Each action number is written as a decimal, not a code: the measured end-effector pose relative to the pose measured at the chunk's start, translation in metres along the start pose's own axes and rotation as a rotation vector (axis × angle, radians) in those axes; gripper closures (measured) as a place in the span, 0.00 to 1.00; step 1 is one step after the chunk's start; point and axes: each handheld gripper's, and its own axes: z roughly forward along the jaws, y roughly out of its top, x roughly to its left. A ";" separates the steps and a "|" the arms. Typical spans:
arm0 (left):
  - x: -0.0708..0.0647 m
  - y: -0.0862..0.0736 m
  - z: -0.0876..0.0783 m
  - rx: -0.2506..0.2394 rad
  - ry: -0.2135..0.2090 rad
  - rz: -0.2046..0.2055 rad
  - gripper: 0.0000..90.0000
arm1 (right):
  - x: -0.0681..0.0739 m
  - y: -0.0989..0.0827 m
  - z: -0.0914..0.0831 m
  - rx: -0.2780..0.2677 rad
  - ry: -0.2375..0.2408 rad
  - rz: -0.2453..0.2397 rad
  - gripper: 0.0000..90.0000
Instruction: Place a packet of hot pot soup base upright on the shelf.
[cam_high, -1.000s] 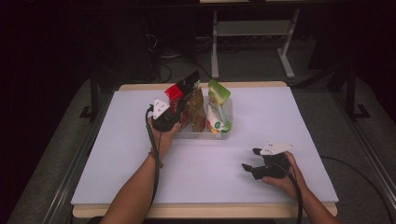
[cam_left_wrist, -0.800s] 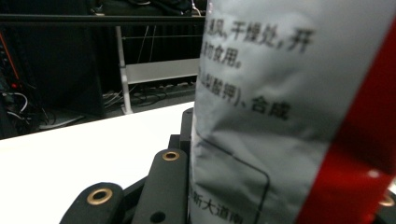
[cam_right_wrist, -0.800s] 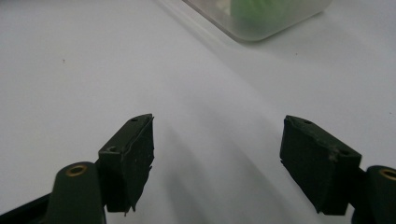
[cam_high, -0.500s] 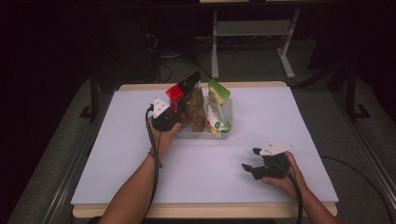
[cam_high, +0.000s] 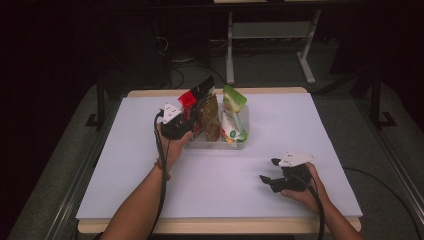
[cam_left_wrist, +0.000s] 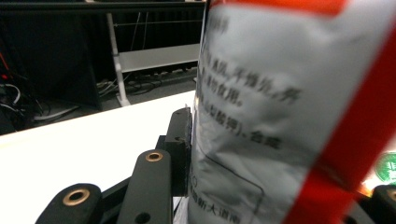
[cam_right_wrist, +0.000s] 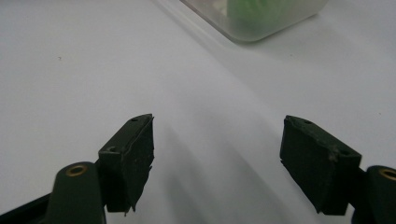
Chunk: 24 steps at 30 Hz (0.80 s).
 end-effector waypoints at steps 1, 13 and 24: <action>0.001 0.001 -0.002 0.000 0.000 0.005 0.72 | 0.000 0.000 0.000 0.000 0.000 -0.001 0.28; 0.002 0.010 -0.024 0.011 -0.032 0.088 0.69 | 0.002 0.002 0.001 0.005 0.000 -0.004 0.28; 0.004 0.007 -0.036 0.036 -0.059 0.144 0.64 | 0.002 0.002 0.000 -0.003 -0.005 -0.004 0.28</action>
